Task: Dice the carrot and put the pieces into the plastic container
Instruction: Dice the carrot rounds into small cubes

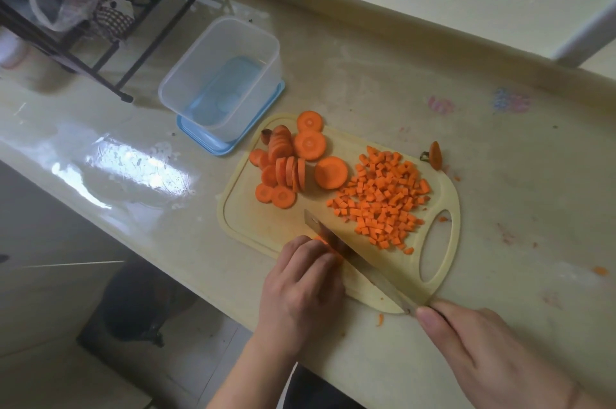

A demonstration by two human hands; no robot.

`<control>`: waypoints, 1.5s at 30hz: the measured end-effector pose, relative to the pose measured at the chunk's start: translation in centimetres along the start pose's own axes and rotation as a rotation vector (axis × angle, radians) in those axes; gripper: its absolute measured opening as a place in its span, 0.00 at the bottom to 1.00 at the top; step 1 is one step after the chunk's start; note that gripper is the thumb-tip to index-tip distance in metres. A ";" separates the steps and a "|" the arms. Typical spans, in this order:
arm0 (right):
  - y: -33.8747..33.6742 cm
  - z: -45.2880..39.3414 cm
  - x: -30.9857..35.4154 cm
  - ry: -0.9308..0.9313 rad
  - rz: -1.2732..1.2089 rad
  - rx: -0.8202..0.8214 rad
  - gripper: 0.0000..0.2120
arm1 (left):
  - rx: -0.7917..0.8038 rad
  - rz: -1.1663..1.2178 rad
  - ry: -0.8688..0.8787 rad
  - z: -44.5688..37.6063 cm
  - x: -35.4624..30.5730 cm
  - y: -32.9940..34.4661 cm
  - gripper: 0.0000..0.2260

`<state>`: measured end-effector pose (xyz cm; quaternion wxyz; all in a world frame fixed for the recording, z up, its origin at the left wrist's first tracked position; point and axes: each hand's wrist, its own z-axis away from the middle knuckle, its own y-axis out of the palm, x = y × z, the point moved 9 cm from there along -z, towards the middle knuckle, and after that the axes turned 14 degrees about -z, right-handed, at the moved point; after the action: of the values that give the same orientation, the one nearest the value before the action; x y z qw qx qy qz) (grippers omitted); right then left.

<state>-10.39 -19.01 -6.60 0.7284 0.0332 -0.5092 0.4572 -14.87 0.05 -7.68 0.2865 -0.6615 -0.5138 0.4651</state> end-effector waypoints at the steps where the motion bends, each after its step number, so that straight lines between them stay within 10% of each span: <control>1: 0.0 0.2 0.2 -0.007 0.001 0.004 0.35 | 0.002 0.000 0.001 0.0 0.0 0.1 0.06; 34: 1.6 1.2 -1.1 0.175 0.291 0.078 0.48 | -0.058 -0.025 0.026 0.3 -0.2 -1.0 0.07; 45: 0.6 -0.6 -0.2 0.004 0.026 -0.015 0.34 | -0.014 0.019 -0.066 0.9 0.9 -0.6 0.04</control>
<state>-10.36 -18.50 -7.27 0.7237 0.0200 -0.5116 0.4628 -15.87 1.02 -7.80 0.2604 -0.6527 -0.5200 0.4857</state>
